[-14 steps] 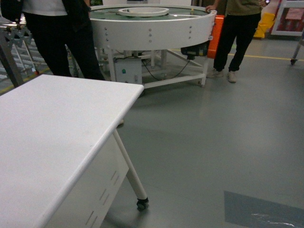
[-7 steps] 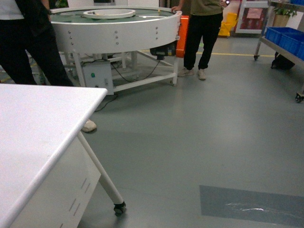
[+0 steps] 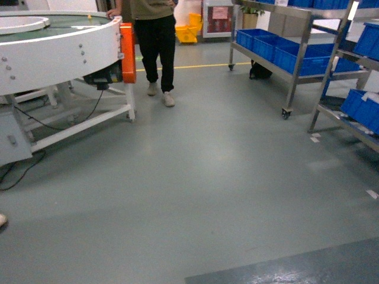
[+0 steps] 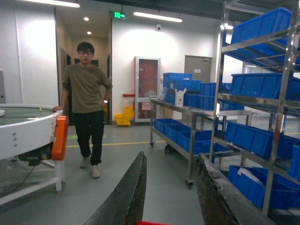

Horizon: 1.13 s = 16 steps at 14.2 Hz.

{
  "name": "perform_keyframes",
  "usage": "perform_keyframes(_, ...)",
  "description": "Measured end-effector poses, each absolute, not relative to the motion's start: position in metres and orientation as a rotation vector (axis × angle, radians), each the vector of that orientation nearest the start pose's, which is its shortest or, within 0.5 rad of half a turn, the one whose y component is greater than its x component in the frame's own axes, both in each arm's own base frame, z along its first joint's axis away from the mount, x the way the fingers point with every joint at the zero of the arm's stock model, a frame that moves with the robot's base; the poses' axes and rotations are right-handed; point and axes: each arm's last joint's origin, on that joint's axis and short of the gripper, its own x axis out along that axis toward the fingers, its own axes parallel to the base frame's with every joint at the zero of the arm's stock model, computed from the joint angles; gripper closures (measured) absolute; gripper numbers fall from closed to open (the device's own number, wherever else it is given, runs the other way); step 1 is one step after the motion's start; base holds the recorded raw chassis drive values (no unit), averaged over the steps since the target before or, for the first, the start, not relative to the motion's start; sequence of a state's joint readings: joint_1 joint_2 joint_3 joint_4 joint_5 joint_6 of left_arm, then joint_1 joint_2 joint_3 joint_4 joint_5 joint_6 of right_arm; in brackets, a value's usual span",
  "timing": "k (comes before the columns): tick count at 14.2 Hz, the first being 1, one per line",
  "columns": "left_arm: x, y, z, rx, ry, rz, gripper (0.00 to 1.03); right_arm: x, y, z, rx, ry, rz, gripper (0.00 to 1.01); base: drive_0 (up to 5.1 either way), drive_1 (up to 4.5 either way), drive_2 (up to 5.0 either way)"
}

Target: Pick red block from blue box to shelf

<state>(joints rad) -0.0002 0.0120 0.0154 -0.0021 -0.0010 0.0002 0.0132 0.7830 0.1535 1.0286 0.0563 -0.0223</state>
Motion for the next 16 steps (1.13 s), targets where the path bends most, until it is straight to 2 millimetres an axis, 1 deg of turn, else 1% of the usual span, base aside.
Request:
perform_keyframes(5,0.0975,-0.0001,0.1674,0.000,0.001,-0.001,0.05,0.1553,0.0003,0.2314,-0.008,-0.397,-0.048,0.74,-1.6,-1.59,-1.6)
perform_keyframes(10,0.0975,-0.0001,0.1677,0.000,-0.002,-0.001,0.05,0.1551,0.0004,0.2318,-0.008,-0.400,-0.047,0.74,0.0,0.00,0.0)
perform_keyframes(16,0.0975,-0.0001,0.1673,0.000,0.002,0.000,0.05,0.1549,0.0004,0.2318,-0.008,-0.399,-0.047,0.74,0.0,4.10,-4.1)
